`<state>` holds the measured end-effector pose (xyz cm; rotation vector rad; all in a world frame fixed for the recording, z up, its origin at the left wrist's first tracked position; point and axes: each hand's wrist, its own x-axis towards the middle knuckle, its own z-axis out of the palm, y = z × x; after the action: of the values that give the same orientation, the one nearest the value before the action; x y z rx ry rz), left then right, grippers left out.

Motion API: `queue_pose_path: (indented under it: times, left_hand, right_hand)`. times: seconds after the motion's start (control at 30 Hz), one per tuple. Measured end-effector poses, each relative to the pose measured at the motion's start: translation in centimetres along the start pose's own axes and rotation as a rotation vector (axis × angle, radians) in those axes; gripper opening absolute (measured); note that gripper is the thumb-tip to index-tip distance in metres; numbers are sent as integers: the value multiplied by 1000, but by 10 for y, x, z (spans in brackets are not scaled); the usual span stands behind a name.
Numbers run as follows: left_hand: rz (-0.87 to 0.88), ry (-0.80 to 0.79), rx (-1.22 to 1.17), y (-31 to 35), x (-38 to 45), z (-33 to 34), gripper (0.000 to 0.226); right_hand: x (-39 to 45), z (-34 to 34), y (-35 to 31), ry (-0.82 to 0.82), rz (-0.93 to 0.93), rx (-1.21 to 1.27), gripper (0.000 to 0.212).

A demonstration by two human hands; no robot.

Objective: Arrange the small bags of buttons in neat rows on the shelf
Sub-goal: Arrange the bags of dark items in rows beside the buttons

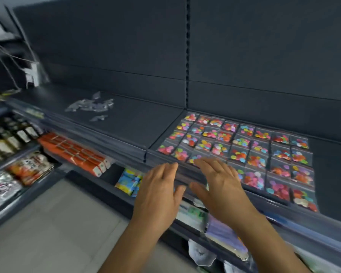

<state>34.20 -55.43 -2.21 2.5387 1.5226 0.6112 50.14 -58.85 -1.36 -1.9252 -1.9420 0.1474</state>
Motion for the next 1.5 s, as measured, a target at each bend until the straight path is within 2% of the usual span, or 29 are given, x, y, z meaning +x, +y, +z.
queue_pose_path:
  times: [0.2,0.4,0.77,1.1,1.37,1.5]
  left_hand:
    - [-130,24,53,-101,-16,-33,59]
    - [-239,67,84,-182,-15,-49,56]
    - [-287,86,148,-321,83,-70,56]
    - [-234,48,98,-420,205,-76,55]
    - [-220,-46,87,-491,273,-65,57]
    - [-213,-110,119,-525,295,-60,61]
  right_hand:
    - [40,53,-91,-70,-110,56,58]
    - [94,92,-152,-124,-204,53,59]
    - [257,157,-218,-109,-280,83,58]
    - [399,193,-243,-121,-245,103,56]
    - [448,231,-241,-221,-73,64,44]
    - [464,246,-255,-174,47,118,39]
